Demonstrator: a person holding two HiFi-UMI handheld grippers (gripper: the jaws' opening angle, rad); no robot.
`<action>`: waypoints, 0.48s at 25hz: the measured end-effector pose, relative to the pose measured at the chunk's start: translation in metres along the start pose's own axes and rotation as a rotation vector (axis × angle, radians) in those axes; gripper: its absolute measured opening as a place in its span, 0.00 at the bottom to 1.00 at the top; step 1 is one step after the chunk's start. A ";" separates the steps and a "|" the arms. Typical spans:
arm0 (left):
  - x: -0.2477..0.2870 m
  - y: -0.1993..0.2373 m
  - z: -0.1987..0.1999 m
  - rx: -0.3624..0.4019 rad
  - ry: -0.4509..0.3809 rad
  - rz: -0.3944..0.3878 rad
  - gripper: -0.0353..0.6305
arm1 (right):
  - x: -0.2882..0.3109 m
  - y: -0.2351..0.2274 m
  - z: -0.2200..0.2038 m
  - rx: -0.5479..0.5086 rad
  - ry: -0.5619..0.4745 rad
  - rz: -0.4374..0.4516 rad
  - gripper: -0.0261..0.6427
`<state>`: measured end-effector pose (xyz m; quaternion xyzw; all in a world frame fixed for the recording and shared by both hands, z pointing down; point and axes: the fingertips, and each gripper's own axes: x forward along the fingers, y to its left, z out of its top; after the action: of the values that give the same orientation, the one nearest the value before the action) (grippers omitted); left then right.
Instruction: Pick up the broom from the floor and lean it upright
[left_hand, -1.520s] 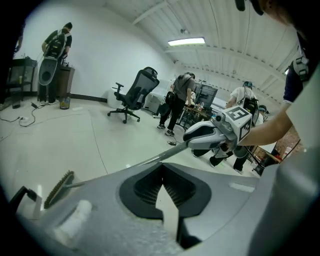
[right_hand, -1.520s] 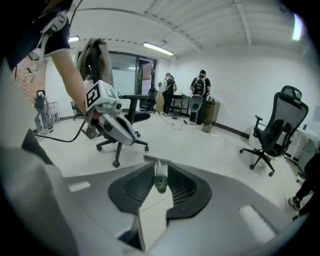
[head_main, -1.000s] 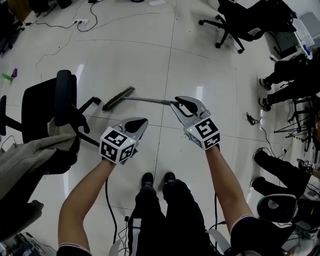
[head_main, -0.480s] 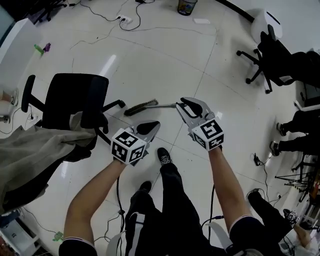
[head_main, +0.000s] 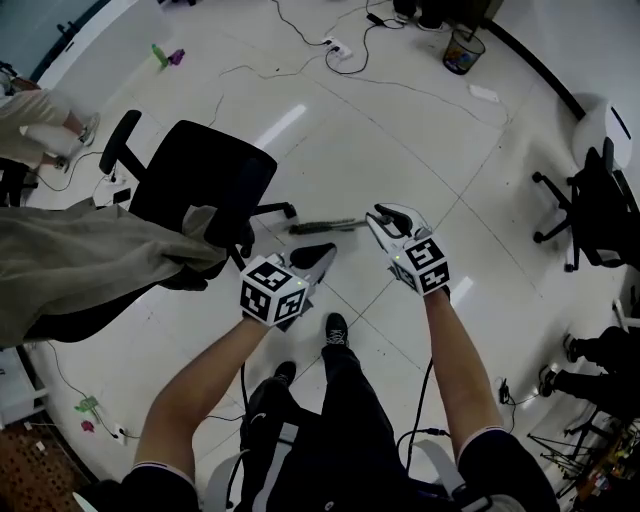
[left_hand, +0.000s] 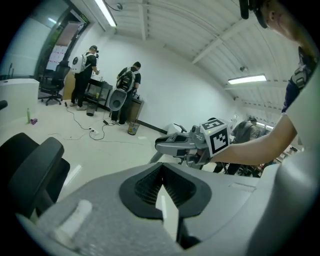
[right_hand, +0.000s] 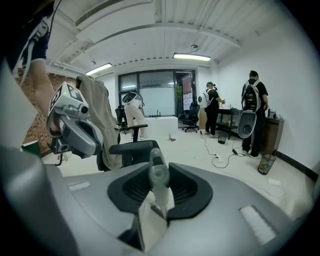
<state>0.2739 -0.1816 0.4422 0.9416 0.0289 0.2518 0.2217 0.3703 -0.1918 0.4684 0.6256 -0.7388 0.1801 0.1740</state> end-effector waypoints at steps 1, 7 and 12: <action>-0.005 0.004 0.002 -0.012 -0.009 0.023 0.05 | 0.009 -0.001 -0.001 -0.002 0.011 0.017 0.17; -0.046 0.028 -0.003 -0.082 -0.049 0.151 0.05 | 0.054 0.010 0.016 -0.031 0.031 0.110 0.12; -0.101 0.051 -0.011 -0.148 -0.108 0.264 0.05 | 0.079 0.055 0.058 -0.138 0.074 0.265 0.12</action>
<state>0.1777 -0.2396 0.4267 0.9304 -0.1259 0.2294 0.2568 0.3017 -0.2796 0.4531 0.5022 -0.8187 0.1733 0.2181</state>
